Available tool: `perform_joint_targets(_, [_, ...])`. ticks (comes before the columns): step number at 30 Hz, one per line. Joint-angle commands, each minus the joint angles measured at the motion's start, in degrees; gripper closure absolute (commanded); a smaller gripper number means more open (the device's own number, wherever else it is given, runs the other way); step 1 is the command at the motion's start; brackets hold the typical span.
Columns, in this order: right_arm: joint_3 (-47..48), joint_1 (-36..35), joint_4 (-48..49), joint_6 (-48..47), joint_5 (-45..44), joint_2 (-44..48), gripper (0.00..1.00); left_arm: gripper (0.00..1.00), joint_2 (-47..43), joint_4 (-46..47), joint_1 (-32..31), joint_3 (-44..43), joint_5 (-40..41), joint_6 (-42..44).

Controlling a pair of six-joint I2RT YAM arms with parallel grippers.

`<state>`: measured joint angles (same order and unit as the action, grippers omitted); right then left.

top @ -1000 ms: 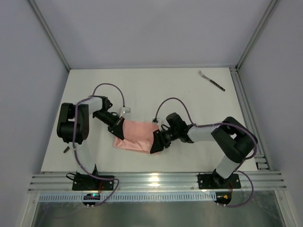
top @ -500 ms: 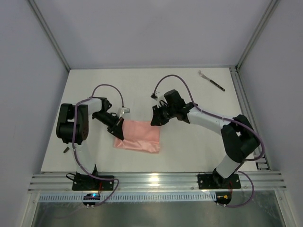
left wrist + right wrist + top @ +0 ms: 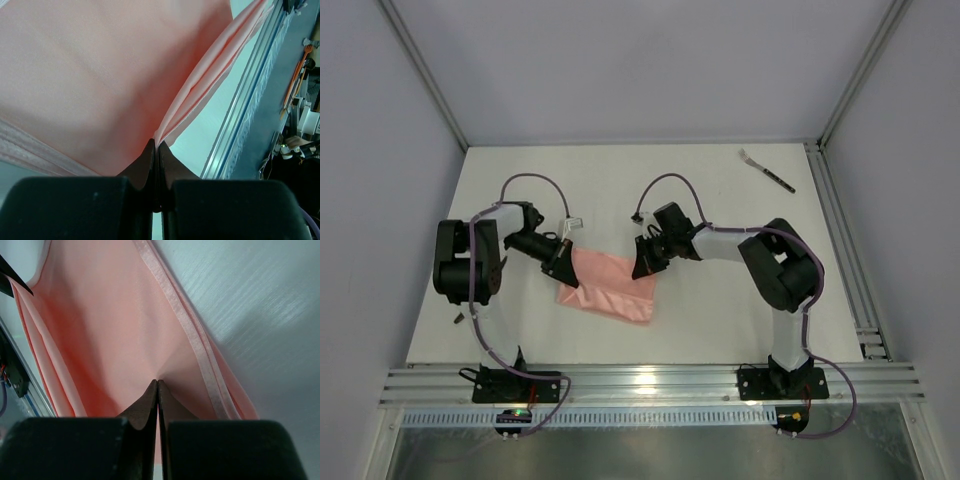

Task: Fold the napkin into a case and place the utensils inside
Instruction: Fold the lower triangle-folded napkin.

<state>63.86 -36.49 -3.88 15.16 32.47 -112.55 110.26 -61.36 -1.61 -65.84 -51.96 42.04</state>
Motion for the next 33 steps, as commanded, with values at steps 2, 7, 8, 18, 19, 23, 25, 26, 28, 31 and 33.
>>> perform_joint_targets(2, [-0.3, -0.3, -3.6, -1.8, -2.9, -2.8, 0.96, 1.00, 0.6, -1.0, 1.2, -2.4, -3.9, 0.8])
perform_joint_targets(7, [0.3, -0.4, -4.5, -3.6, -2.2, -3.0, 0.96, 1.00, 1.4, 1.0, 1.3, -2.5, -2.7, -1.3])
perform_joint_targets(8, [0.3, -0.3, -4.6, -4.0, -2.1, -3.1, 0.96, 1.00, 1.5, 1.3, 1.4, -2.7, -3.1, -1.6])
perform_joint_targets(18, [0.5, -0.3, -5.9, -6.1, -1.9, -3.9, 0.96, 1.00, 2.2, 2.1, 1.3, -6.3, -2.4, -2.2])
perform_joint_targets(19, [0.7, -0.3, -6.1, -6.7, -1.5, -3.9, 0.96, 1.00, 2.6, 2.5, 1.3, -6.2, -1.2, -2.4])
perform_joint_targets(23, [1.6, -0.3, -7.2, -8.3, -1.1, -4.4, 0.96, 1.00, 5.0, 3.6, 1.3, -7.2, 0.5, -3.1])
perform_joint_targets(25, [2.0, -0.3, -7.8, -9.0, -0.7, -4.2, 0.96, 1.00, 5.6, 4.1, 0.9, -7.9, 1.2, -3.7])
perform_joint_targets(26, [2.3, -0.4, -8.0, -9.5, -0.5, -3.9, 0.96, 1.00, 5.8, 4.2, 0.8, -8.1, 1.4, -4.0])
perform_joint_targets(28, [2.8, -0.4, -8.7, -10.8, 0.0, -2.9, 0.90, 1.00, 6.3, 4.5, 0.6, -8.3, 1.6, -4.2])
perform_joint_targets(31, [4.6, -0.4, -11.0, -13.0, -0.9, 0.1, 0.78, 1.00, 6.4, 5.1, 0.5, -8.2, 2.2, -5.1])
perform_joint_targets(33, [5.3, -0.4, -12.4, -13.6, -1.3, 3.0, 0.71, 1.00, 6.4, 5.4, 0.4, -7.8, 2.5, -5.4])
